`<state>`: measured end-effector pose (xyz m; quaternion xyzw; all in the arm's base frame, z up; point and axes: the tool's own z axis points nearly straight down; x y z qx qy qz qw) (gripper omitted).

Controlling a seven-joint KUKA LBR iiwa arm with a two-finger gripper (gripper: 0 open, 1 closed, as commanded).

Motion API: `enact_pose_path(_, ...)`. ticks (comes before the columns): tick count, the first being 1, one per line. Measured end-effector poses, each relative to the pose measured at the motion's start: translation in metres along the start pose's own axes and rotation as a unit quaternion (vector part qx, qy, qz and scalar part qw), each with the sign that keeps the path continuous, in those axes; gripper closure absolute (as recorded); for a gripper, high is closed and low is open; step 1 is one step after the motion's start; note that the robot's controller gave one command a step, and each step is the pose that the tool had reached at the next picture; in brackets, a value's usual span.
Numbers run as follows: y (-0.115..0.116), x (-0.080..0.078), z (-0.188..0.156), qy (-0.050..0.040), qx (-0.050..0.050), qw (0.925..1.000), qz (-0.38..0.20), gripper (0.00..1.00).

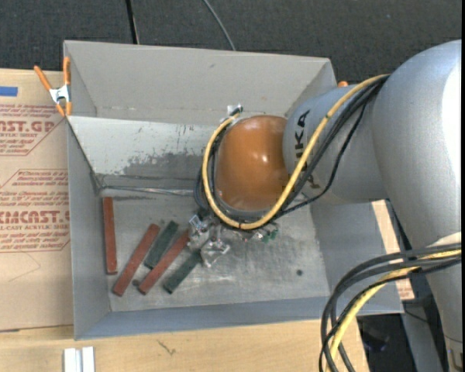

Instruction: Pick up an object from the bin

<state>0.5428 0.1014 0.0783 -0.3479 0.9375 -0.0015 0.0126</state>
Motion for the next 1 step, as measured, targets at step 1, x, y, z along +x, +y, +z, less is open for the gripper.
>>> enact_pose_path(1, -0.0021, -0.0168, -0.1359, 0.0090, -0.006, 0.9991, -0.042, 1.00)
